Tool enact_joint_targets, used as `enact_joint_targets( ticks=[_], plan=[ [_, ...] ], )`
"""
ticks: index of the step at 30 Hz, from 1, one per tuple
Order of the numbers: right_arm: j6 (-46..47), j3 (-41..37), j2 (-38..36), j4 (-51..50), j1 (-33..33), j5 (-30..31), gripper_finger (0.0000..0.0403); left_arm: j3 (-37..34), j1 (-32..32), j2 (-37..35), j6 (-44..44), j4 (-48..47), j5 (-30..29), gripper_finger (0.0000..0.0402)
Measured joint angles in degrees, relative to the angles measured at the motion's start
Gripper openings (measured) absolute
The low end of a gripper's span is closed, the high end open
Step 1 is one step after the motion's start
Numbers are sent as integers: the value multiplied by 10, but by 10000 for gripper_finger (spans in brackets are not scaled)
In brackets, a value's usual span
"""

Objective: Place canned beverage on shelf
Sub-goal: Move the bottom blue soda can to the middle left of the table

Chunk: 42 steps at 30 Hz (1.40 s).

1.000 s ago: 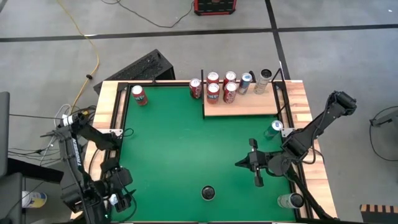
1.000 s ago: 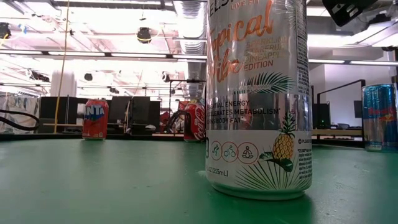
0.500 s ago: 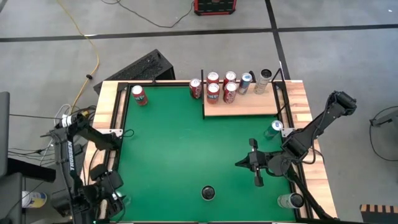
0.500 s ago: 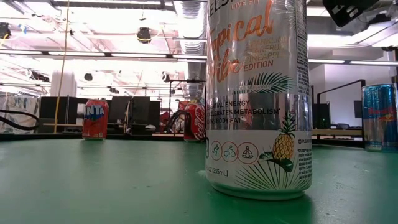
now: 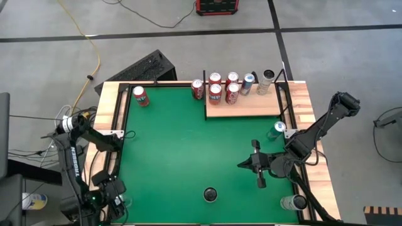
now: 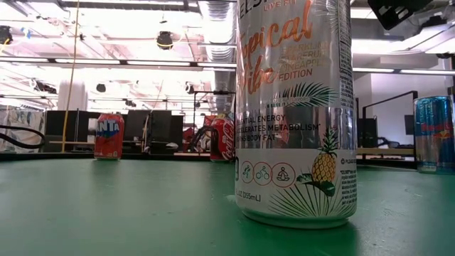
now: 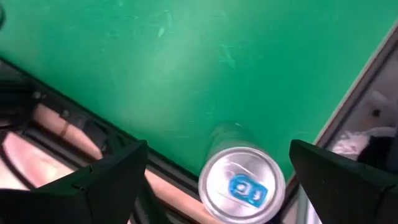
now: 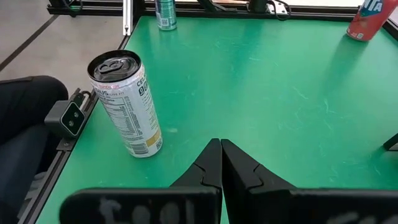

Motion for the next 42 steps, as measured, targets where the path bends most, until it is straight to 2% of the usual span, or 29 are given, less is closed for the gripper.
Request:
enact_joint_targets(
  ticks=[16,20,26,30,34,42],
  plan=[
    [0,0,0,0,0,0,23,0,-24,0,-52,3,-12,377],
    [0,0,0,0,0,0,23,0,-26,0,-73,3,4,377],
    [0,0,0,0,0,0,23,-8,-21,-1,-66,9,0,377],
    [0,0,0,0,0,-1,23,-37,-12,-1,-45,42,30,377],
    [0,0,0,0,0,-1,23,-64,-7,-1,-29,79,34,377],
    [0,0,0,0,0,-1,23,-74,1,-1,-27,83,75,377]
  ],
)
